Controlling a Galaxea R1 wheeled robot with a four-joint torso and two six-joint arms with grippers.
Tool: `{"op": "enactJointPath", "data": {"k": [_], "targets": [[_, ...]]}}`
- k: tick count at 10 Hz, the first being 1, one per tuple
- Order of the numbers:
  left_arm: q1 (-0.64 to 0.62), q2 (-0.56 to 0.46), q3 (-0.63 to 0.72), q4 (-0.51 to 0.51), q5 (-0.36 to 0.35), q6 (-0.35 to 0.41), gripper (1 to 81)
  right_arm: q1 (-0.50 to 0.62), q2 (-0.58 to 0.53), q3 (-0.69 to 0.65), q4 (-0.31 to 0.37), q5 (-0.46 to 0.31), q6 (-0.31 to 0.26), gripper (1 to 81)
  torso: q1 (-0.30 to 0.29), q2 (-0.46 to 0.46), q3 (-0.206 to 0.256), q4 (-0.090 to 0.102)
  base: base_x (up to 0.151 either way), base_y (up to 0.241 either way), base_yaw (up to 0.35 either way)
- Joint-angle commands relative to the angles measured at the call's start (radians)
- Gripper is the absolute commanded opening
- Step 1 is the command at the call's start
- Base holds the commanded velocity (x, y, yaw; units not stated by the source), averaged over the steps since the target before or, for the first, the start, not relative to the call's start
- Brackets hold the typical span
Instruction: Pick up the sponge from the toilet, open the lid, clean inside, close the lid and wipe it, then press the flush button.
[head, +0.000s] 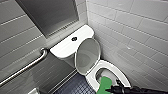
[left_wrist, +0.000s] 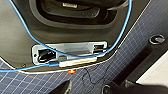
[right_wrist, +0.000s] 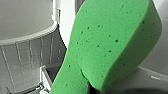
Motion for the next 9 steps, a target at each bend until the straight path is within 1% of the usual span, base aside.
{"op": "enactJointPath", "data": {"k": [1,5,9], "targets": [[0.05,0.038,0.004,0.008,0.1,0.007,81.1,0.033,-0.085,0.124,0.011,0.013,0.003,1.0,0.0,0.0,0.0,0.0,0.0,0.0,0.0],[0.036,0.025,0.004,0.005,0.1,0.006,81.1,-0.012,-0.179,0.189,0.012,0.016,0.002,1.0,0.0,0.0,0.0,0.0,0.0,0.0,0.0],[0.007,0.007,0.007,-0.004,0.093,0.003,81.1,-0.042,-0.235,0.232,0.012,0.021,0.002,1.0,0.0,0.0,0.0,0.0,0.0,0.0,0.0]]}}
